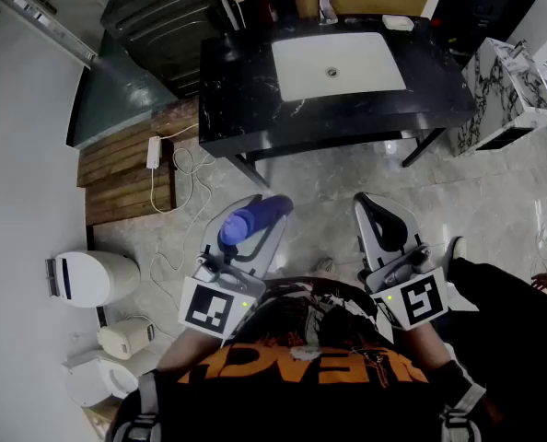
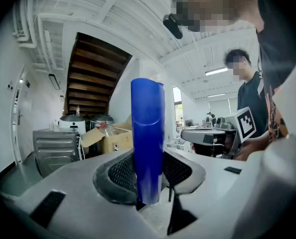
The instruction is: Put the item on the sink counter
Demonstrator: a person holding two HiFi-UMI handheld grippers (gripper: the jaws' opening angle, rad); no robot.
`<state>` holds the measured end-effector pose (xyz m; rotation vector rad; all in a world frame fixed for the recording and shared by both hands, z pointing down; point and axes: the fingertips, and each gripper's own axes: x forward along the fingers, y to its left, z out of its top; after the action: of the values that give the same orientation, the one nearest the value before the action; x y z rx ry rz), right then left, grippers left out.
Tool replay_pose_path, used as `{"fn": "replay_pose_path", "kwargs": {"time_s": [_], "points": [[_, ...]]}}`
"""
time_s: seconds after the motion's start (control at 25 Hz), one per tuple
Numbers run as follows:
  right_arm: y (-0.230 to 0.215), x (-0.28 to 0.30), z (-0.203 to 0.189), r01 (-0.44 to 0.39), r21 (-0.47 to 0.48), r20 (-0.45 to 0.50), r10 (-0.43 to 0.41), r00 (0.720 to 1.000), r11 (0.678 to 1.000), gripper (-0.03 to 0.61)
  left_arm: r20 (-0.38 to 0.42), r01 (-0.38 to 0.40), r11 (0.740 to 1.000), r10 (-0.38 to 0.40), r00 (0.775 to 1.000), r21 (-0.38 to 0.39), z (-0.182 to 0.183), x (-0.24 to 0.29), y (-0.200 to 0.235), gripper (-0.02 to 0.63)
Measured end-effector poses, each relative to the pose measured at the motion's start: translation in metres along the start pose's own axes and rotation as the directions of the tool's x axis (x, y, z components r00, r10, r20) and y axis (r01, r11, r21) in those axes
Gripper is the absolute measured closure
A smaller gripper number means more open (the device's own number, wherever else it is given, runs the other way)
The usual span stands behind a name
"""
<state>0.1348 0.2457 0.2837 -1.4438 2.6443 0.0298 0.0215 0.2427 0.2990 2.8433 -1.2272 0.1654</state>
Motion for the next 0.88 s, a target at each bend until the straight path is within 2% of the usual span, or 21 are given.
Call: {"fn": "replay_pose_path", "kwargs": {"time_s": [0.16,0.44,0.68,0.88], "points": [[0.000,-0.001,-0.002,-0.041,-0.014,0.004,0.041,0.999,0.999,0.566,-0.006,-0.011,1.000,0.011,1.000,0.003,0.000,0.001,0.000,0.443],[0.002,-0.001,-0.003,-0.048,-0.029,-0.002,0.048,0.999,0.998,0.566,0.001,-0.021,1.000,0.021,1.000,-0.005,0.001,-0.001,-0.001,0.443],[0.002,-0.005,0.004,-0.073,0.036,0.054,0.071,0.996,0.997,0.565,0.000,-0.026,1.000,0.026,1.000,-0.006,0.000,0.001,-0.002,0.443],[-0.005,-0.014,-0.003,-0.080,0.018,0.035,0.079,0.996,0.997,0.565,-0.010,-0.029,0.999,0.029,1.000,0.030,-0.001,0.004,-0.007,0.443]]}}
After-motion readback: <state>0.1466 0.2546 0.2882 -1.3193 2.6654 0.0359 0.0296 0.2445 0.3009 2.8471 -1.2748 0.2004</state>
